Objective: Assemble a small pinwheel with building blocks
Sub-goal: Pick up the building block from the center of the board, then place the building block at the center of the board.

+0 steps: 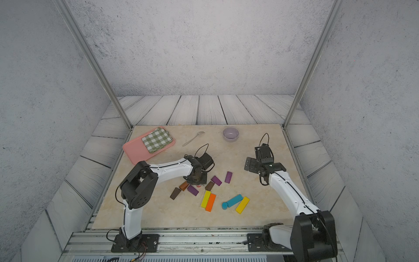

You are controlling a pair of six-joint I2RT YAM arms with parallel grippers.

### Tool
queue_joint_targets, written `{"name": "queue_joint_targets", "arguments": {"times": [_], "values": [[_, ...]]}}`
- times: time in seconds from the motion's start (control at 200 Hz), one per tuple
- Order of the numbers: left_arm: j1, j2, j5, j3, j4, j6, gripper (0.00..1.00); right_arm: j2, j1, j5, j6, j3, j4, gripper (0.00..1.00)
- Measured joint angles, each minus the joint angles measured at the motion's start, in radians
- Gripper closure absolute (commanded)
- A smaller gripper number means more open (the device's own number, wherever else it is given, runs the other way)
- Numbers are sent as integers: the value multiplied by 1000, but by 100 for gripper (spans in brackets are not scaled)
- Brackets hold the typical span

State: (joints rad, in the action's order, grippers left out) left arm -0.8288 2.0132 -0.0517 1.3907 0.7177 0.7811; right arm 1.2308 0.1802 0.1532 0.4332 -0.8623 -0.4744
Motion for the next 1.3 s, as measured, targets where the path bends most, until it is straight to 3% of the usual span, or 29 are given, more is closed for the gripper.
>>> {"name": "queue_joint_targets", "arguments": {"times": [0.215,0.601,0.906,1.191,1.301], "values": [[43,0,-34,44,71,-39,77,0,0,5,0,0,0,1],[288,38,-83,308,126,-160,77,2,0,16,0,0,0,1],[297,173,-56,338,124,-179,76,2,0,26,0,0,0,1],[305,180,-33,329,108,-179,73,4,0,26,0,0,0,1],[305,184,-30,327,104,-179,67,4,0,26,0,0,0,1]]}}
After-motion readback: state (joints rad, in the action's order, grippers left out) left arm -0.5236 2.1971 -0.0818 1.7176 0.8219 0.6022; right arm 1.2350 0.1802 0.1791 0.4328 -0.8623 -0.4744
